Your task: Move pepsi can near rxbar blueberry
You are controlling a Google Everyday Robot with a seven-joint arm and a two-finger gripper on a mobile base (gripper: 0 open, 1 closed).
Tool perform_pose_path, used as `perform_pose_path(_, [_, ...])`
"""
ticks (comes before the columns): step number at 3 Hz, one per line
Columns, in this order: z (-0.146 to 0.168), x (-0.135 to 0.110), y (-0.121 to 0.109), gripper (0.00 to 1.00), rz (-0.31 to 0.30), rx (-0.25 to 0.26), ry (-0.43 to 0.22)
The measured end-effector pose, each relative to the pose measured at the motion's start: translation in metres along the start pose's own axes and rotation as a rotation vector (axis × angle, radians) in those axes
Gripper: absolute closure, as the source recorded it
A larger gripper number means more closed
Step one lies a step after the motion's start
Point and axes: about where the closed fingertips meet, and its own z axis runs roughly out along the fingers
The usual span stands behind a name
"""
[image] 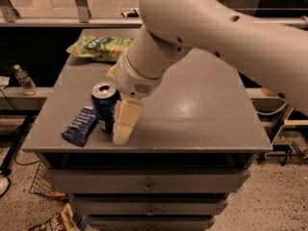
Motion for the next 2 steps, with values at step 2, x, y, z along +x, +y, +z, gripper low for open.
perform_pose_path(2, [-0.047, 0.025, -0.002, 0.00, 0.020, 0.051, 0.067])
